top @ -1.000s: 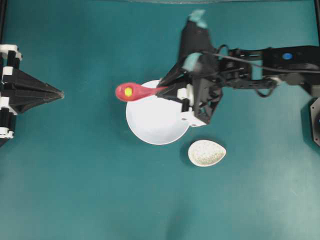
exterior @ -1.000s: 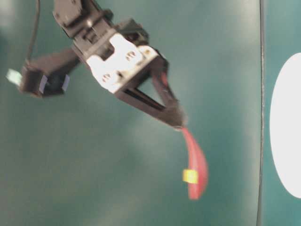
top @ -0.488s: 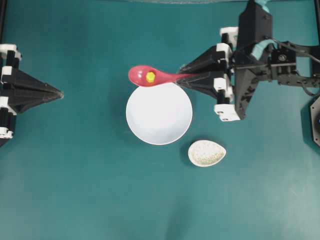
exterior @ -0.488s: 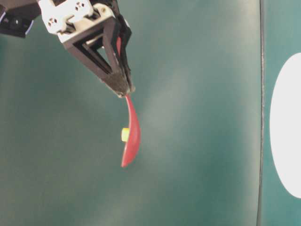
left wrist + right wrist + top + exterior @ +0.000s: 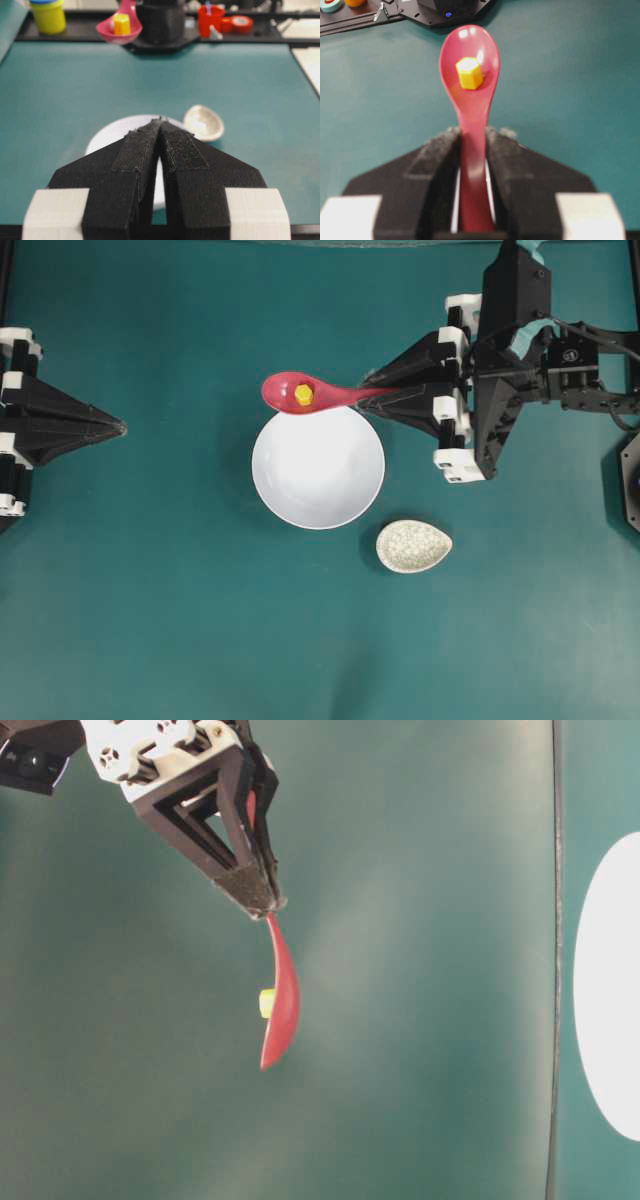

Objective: Scoop the yellow hexagonal prism block from the bowl with a spoon using the right arm.
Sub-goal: 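Raise the spoon with the yellow block up and out of the bowl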

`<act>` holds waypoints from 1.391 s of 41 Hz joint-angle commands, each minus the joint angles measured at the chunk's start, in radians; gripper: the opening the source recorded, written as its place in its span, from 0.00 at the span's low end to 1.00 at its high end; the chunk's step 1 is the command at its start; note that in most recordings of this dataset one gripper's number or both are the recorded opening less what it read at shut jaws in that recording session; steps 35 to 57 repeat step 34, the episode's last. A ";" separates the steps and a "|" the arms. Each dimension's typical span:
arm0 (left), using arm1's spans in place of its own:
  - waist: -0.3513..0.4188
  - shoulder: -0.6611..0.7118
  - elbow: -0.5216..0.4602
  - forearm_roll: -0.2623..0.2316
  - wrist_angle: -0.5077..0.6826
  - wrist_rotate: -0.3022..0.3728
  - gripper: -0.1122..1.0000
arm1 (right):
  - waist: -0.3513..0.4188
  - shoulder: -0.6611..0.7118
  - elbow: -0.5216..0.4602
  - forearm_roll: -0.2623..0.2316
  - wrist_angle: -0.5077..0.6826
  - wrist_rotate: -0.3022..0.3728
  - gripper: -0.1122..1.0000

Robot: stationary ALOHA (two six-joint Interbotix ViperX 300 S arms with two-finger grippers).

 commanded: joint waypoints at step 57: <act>0.000 0.005 -0.028 0.003 0.008 -0.005 0.09 | 0.002 -0.006 -0.018 0.003 -0.009 0.005 0.30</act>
